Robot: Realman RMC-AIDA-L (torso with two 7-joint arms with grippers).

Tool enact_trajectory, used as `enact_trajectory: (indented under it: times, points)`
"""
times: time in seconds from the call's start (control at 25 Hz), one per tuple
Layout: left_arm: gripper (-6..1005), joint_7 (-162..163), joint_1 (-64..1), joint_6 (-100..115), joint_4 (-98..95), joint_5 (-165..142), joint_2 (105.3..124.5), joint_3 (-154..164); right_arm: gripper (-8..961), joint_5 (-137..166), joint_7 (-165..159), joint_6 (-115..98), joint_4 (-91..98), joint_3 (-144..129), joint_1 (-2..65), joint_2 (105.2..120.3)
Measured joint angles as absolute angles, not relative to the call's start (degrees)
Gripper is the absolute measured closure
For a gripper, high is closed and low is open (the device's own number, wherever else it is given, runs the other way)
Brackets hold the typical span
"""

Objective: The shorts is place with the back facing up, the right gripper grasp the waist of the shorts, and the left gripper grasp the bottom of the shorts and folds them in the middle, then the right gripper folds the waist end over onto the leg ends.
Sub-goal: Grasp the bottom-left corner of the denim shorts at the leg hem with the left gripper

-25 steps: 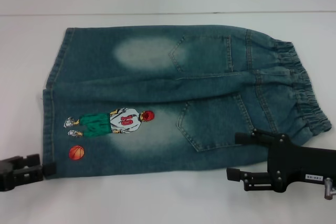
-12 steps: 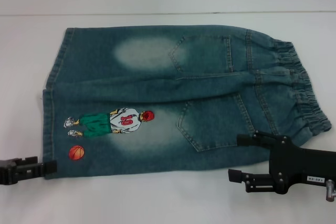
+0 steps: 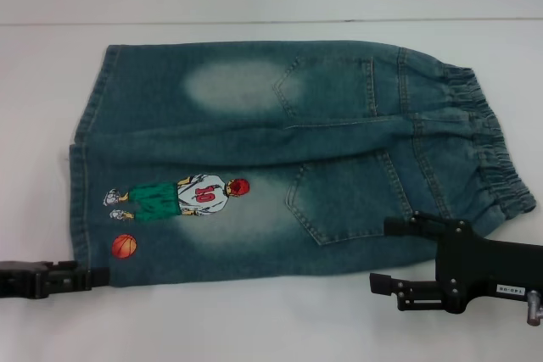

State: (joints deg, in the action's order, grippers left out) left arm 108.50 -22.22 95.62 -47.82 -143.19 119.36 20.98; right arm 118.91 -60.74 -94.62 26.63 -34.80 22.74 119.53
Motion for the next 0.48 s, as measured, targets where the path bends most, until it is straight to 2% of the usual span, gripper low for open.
enact_trajectory:
  times: [0.48]
  points:
    - [122, 108.4, -22.8, 99.5, -49.4, -141.9, 119.65, 20.5, 19, 118.9, -60.7, -93.4, 26.6, -34.8, 22.6, 119.53]
